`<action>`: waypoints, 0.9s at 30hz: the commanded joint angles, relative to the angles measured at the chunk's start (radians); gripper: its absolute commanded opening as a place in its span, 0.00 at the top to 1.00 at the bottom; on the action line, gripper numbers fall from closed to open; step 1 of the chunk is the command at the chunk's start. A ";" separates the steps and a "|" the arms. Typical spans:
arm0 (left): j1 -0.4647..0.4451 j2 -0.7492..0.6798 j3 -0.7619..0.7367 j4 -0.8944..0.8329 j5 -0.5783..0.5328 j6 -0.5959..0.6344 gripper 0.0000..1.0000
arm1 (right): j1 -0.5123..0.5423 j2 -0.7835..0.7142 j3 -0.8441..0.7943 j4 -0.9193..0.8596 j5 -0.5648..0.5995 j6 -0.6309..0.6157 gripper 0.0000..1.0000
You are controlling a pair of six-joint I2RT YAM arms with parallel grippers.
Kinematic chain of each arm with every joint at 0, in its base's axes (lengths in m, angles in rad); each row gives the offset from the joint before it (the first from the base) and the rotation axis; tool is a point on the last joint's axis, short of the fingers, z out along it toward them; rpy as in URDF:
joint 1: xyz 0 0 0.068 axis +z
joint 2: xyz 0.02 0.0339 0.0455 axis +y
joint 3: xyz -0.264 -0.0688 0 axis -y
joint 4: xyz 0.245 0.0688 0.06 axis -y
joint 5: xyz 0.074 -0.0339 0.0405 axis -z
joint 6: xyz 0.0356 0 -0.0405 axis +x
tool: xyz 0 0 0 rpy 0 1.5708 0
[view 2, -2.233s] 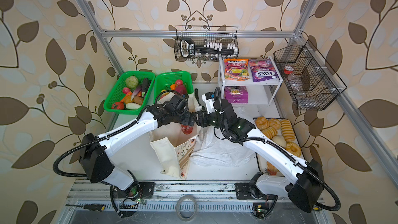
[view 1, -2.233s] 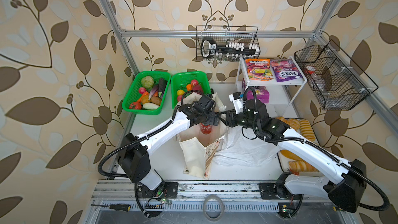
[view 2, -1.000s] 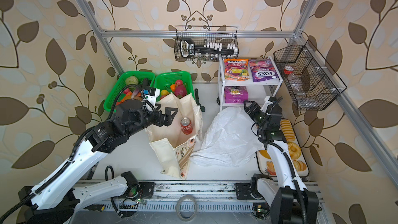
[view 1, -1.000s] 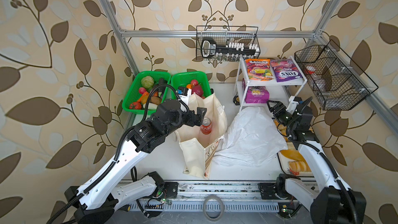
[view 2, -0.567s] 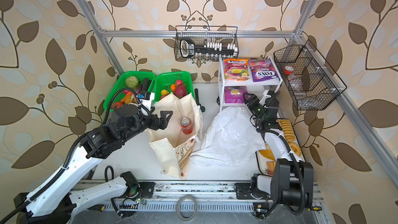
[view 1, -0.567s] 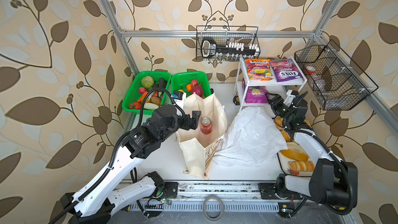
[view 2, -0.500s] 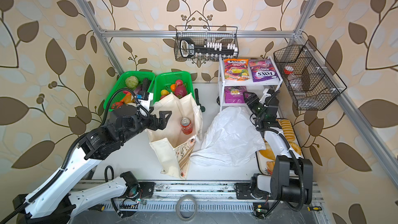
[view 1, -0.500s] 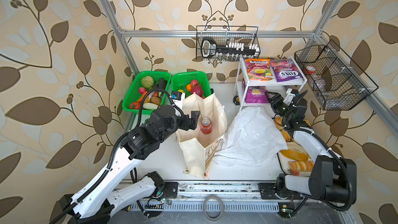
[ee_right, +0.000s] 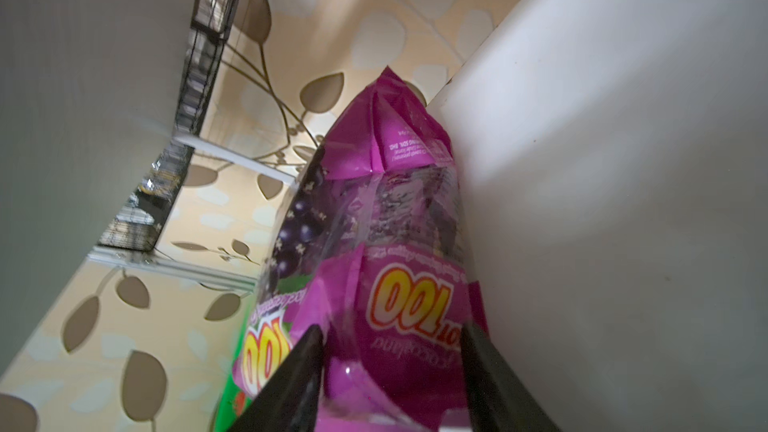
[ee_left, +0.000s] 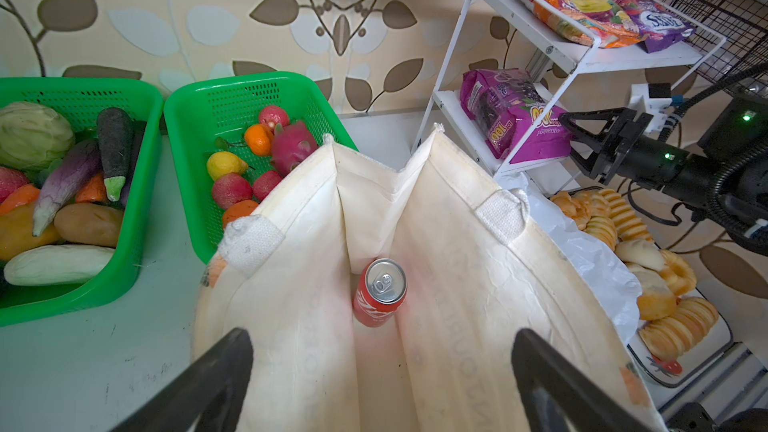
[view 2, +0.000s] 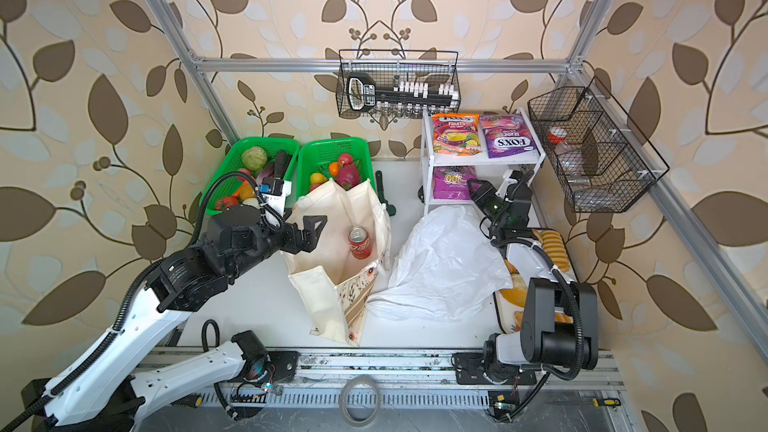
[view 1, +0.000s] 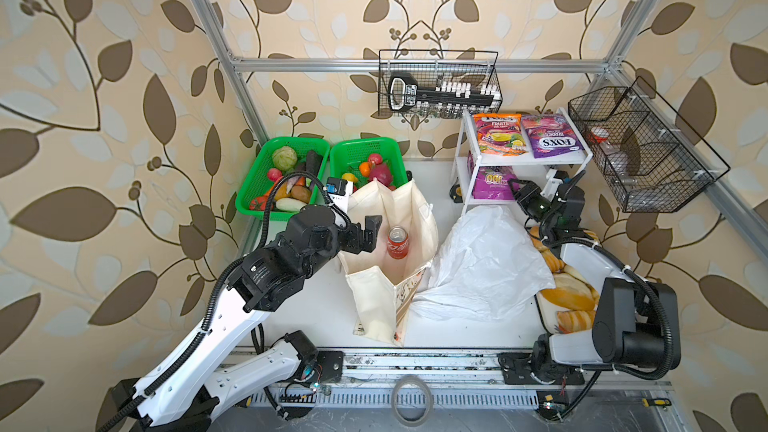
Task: Place the mixed food into the grocery bags and tie them
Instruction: 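Raise the left gripper out of the bag while the right gripper reaches into the shelf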
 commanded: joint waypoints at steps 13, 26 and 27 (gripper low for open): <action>0.010 -0.005 -0.013 -0.003 -0.034 0.001 0.01 | -0.072 -0.275 -0.151 -0.178 -0.006 -0.121 0.98; 0.011 -0.016 -0.010 -0.006 -0.024 -0.012 0.01 | -0.052 -0.092 0.008 -0.084 -0.123 -0.235 0.32; 0.010 -0.019 -0.010 -0.011 -0.028 -0.012 0.01 | -0.052 -0.069 0.026 -0.089 -0.121 -0.238 0.32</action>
